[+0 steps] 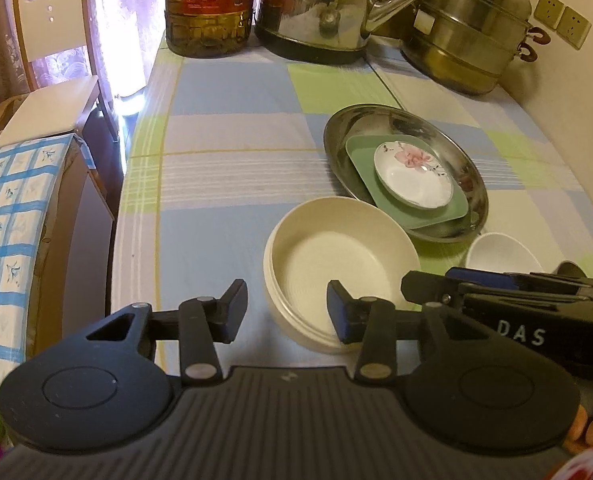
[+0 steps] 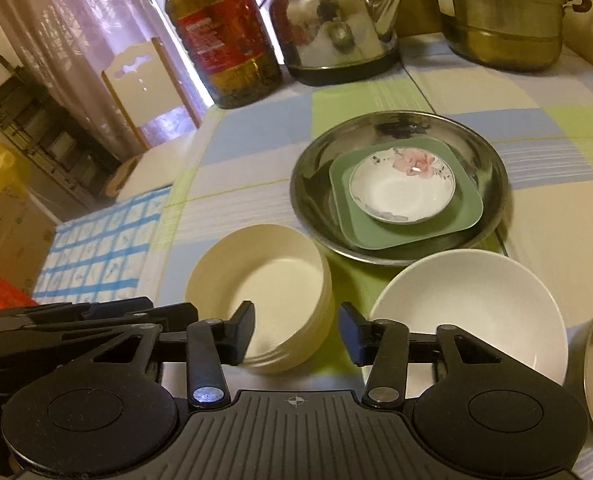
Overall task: Organize plates and bowls
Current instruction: 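Close the right tool on the cream bowl rim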
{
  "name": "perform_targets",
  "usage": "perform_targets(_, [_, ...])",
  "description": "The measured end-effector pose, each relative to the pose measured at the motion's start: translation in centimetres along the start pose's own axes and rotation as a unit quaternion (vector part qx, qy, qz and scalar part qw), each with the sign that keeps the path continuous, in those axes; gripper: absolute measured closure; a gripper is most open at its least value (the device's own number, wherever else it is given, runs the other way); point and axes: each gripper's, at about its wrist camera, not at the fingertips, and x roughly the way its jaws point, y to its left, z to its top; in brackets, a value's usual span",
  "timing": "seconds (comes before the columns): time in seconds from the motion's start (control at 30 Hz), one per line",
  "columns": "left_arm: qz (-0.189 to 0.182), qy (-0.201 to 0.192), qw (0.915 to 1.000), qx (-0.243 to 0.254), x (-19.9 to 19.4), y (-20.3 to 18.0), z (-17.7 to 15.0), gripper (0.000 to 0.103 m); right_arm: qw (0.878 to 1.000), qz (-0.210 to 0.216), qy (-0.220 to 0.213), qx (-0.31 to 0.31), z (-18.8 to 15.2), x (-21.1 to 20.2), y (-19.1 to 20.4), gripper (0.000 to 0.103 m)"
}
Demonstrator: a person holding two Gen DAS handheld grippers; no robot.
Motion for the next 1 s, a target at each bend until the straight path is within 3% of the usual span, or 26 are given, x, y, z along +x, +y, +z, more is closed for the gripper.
perform_targets(0.33, [0.001, 0.016, 0.9999, -0.002, 2.6, 0.8, 1.0, 0.070, 0.999, -0.026, 0.020, -0.019, 0.7, 2.6, 0.4, 0.067])
perform_targets(0.7, [-0.003, 0.024, 0.9997, -0.005, 3.4, 1.3, 0.8, 0.090, 0.998, -0.039, 0.028, -0.037, 0.9, 3.6, 0.6, 0.083])
perform_targets(1.0, [0.006, 0.023, 0.9997, -0.009, 2.5, 1.6, -0.3, 0.091, 0.998, -0.022, 0.035, -0.039, 0.1, 3.2, 0.7, 0.088])
